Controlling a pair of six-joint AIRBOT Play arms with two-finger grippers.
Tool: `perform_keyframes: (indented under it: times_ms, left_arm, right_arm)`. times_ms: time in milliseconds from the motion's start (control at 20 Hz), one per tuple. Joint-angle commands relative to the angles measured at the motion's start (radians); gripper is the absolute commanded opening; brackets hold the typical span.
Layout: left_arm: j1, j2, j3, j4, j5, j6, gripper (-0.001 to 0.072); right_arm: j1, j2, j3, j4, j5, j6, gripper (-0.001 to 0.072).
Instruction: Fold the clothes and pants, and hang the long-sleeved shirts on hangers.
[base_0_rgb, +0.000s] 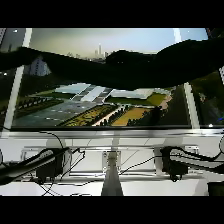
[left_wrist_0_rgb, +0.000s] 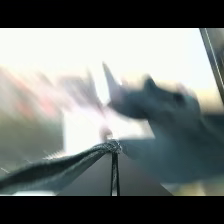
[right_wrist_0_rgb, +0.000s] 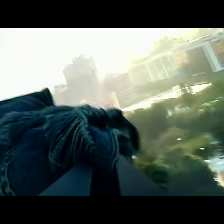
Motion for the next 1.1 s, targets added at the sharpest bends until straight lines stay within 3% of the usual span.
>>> perform_keyframes:
  times_ms: [0,100,300,450,650,900,1050]
  left_arm:
    - [0.161,0.094,0.042,0.014,0.117,-0.026,0.002]
    - [0.195,0.115,0.042,0.095,0.1,-0.027,0.002]
    - [0.194,0.114,0.02,0.452,0.071,-0.125,0.002]
    - [0.198,0.114,-0.135,0.784,0.047,-0.24,0.0021]
    - [0.198,0.114,-0.386,0.993,0.017,-0.235,0.0022]
    - [0.198,0.114,-0.456,1.435,-0.043,-0.236,0.0022]
    - [0.198,0.114,-0.456,1.424,0.003,-0.236,0.0023]
  right_arm:
    - [-0.212,0.002,0.012,0.431,-0.02,-0.071,0.0062]
    - [-0.268,0.002,0.012,0.481,-0.011,-0.091,0.0062]
    - [-0.274,0.02,-0.042,0.289,0.061,-0.089,0.0062]
    - [-0.274,0.079,-0.251,0.212,0.079,-0.083,0.0062]
    - [-0.274,0.164,-0.613,0.138,0.181,-0.096,0.0062]
    - [-0.274,0.172,-0.883,-0.097,0.318,-0.111,0.0062]
    - [-0.274,0.173,-0.905,-0.146,0.298,-0.111,0.0062]
